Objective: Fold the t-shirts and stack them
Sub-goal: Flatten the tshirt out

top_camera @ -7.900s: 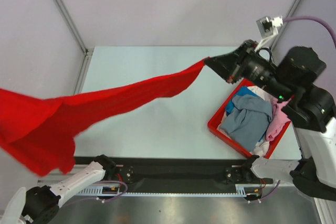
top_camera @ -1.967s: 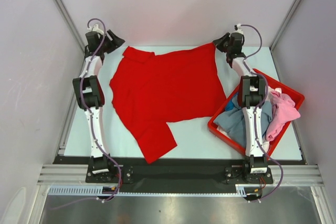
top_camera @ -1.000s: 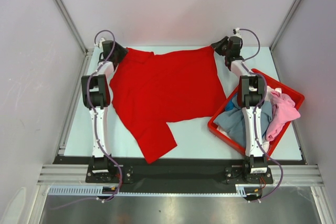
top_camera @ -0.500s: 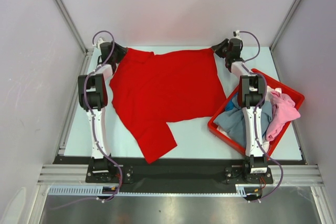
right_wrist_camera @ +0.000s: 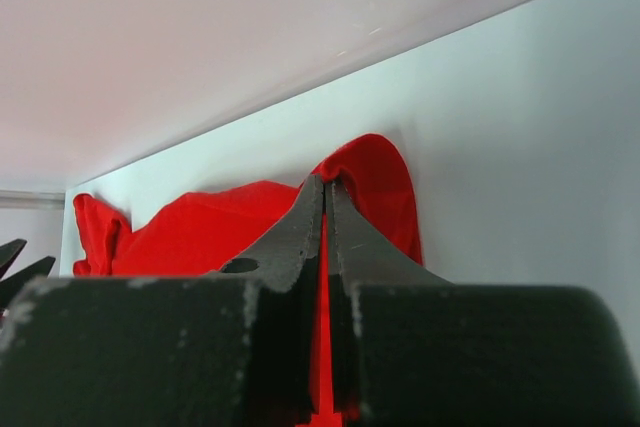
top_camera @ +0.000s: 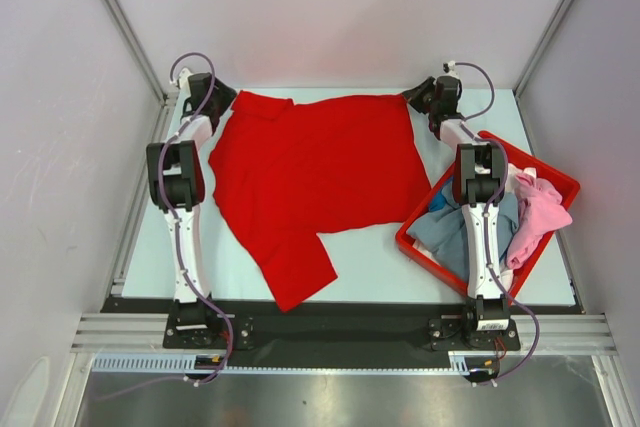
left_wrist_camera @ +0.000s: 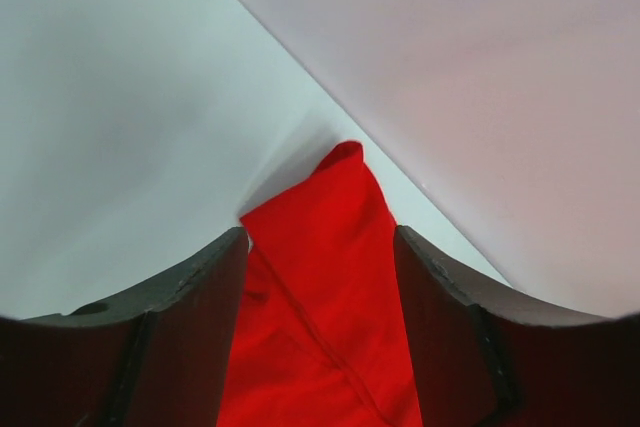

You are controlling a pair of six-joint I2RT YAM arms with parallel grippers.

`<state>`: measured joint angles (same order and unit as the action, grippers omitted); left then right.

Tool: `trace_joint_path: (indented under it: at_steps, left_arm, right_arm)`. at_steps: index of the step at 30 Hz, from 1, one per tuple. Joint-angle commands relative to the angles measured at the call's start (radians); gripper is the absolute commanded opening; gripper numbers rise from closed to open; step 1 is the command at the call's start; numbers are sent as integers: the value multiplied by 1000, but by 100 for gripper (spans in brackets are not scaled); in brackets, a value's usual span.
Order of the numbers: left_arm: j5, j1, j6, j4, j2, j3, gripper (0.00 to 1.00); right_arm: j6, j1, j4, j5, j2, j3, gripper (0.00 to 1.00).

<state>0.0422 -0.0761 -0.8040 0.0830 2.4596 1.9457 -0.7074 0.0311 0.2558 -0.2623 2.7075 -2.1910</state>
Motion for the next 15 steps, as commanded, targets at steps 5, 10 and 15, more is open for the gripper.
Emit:
trace_joint_path:
  at_steps: [5, 10, 15]
  left_arm:
    - [1, -2, -41, -66, 108, 180, 63]
    - [56, 4, -92, -152, 102, 173, 63]
    - [38, 6, -127, -183, 130, 194, 65]
  right_arm:
    - [-7, -7, 56, -17, -77, 20, 0]
    - [-20, -10, 68, -11, -77, 30, 0]
    - [-21, -10, 69, -6, -72, 27, 0]
